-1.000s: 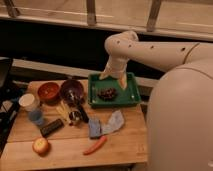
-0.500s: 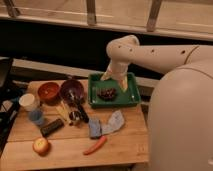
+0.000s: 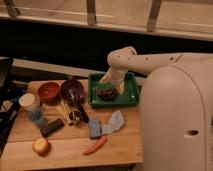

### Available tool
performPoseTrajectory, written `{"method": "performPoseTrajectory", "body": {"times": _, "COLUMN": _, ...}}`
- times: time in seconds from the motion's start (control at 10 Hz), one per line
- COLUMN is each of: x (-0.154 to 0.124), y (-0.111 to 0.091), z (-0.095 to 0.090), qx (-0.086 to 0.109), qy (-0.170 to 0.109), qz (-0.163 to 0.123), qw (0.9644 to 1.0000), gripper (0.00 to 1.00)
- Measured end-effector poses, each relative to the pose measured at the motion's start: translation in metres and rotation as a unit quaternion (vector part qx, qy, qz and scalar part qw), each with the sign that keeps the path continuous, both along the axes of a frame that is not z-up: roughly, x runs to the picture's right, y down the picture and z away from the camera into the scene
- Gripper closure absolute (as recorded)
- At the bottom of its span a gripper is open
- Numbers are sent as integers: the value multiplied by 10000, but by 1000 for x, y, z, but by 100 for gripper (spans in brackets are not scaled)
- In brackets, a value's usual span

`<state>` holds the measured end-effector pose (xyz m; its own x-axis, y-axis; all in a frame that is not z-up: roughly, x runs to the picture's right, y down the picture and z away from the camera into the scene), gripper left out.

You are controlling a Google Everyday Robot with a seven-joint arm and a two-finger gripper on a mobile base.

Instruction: Place grapes in plastic cup

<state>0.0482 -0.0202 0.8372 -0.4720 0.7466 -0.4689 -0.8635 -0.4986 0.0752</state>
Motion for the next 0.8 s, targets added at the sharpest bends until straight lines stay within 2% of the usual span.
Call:
{"method": "performPoseTrajectory", "body": {"times": 0.1, "x": 0, "y": -5, "z": 10, "qx": 29, "qy": -80, "qz": 47, "qw": 10000, "gripper": 20}}
{"method": "performPoseTrajectory", "body": {"times": 0.5, "x": 0, "y": -6, "z": 13, "qx": 36, "qy": -93, "qz": 61, "qw": 9999, "gripper": 20}}
{"method": "performPoseTrajectory", "body": {"times": 0.8, "x": 3, "y": 1, "z": 30, "qx": -72, "qy": -78, "qz": 190, "qw": 9998, "gripper": 20}}
